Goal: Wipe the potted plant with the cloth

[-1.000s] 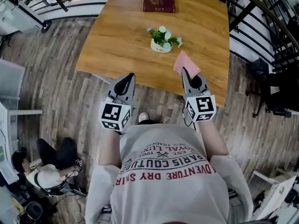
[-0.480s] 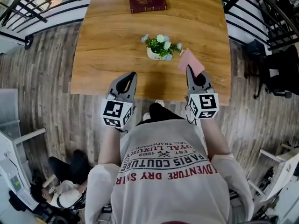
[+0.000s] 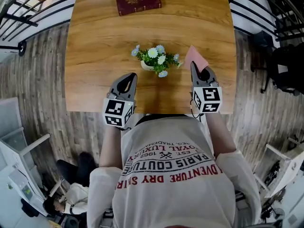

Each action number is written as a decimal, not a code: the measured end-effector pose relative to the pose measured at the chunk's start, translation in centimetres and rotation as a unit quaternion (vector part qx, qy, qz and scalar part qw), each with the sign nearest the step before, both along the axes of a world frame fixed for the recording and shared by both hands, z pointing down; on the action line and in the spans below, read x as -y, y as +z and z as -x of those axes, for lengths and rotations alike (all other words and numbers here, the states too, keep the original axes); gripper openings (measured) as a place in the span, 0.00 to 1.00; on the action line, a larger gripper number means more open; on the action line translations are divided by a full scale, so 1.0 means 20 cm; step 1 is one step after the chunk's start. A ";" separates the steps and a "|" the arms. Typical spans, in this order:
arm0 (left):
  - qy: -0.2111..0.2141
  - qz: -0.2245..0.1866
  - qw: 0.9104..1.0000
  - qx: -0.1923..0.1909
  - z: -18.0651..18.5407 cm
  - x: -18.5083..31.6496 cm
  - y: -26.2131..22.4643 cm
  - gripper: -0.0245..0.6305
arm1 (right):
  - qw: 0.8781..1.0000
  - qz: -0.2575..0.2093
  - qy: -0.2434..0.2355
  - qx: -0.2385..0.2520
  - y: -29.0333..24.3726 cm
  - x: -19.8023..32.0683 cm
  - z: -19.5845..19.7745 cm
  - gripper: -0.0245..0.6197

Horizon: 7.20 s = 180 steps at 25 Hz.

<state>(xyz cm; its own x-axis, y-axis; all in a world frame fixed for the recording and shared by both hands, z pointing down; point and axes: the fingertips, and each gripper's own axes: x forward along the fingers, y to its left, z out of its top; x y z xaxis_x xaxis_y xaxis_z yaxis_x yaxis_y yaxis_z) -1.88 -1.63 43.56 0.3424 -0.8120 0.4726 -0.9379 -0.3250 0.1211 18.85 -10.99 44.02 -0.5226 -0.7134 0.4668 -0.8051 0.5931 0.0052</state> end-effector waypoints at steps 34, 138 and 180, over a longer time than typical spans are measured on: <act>0.096 0.061 0.993 -0.034 -0.06 0.25 0.33 0.06 | 0.973 0.061 -0.172 -0.141 0.56 -0.19 0.45 0.10; 0.055 0.091 0.991 -0.079 -0.06 0.23 0.41 0.06 | 0.884 0.272 -0.351 -0.146 0.39 0.19 0.97 0.09; 0.083 0.028 0.995 -0.057 0.57 -0.19 0.15 0.06 | 0.977 0.108 -0.150 -0.108 0.17 -0.30 1.39 0.10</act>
<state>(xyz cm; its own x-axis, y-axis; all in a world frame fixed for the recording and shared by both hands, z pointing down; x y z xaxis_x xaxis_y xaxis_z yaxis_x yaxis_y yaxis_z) -13.31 2.12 46.51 0.5226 -0.7136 0.4665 -0.8516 -0.4632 0.2455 -8.87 -5.02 47.42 -0.5667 -0.4159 0.7113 -0.5882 0.8087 0.0042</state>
